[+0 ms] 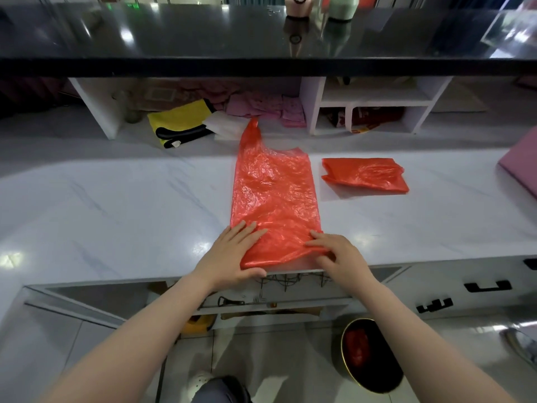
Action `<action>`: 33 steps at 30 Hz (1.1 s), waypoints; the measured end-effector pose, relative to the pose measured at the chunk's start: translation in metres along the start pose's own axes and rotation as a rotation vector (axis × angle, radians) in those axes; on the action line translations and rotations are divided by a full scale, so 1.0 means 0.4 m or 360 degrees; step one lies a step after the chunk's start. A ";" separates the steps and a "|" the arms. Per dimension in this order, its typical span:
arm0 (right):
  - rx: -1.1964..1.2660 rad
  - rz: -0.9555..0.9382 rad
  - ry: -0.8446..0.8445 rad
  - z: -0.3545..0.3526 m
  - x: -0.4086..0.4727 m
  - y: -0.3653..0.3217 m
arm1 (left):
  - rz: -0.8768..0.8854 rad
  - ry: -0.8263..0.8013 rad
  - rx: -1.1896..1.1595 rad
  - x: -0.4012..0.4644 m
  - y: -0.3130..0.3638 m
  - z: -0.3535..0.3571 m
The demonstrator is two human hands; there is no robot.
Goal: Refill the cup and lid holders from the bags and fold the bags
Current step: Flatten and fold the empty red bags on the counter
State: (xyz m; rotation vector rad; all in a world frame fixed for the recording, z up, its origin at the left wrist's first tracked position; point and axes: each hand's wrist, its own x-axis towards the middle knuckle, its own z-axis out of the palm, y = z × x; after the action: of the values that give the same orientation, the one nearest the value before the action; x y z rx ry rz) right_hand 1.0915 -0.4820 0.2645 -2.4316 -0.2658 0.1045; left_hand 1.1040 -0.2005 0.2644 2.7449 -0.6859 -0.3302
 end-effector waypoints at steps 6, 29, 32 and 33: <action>0.0284 0.0328 0.0256 -0.029 0.042 -0.018 | -0.0026 0.0185 -0.0817 -0.013 -0.012 -0.011; 0.0023 0.0621 0.0461 0.027 0.200 -0.053 | -0.0751 0.0786 -0.1189 0.116 -0.093 -0.052; -0.0186 0.0660 0.0468 0.034 0.219 -0.056 | -0.0726 0.0745 -0.1205 0.120 -0.101 -0.055; -0.0242 0.0667 0.0467 0.035 0.224 -0.059 | -0.0722 0.0743 -0.1195 0.119 -0.102 -0.054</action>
State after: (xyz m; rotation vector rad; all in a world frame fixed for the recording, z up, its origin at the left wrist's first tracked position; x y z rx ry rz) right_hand 1.1732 -0.4359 0.2685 -2.5774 0.3815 -0.0916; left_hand 1.1682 -0.1844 0.2639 2.0865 0.1745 -0.0116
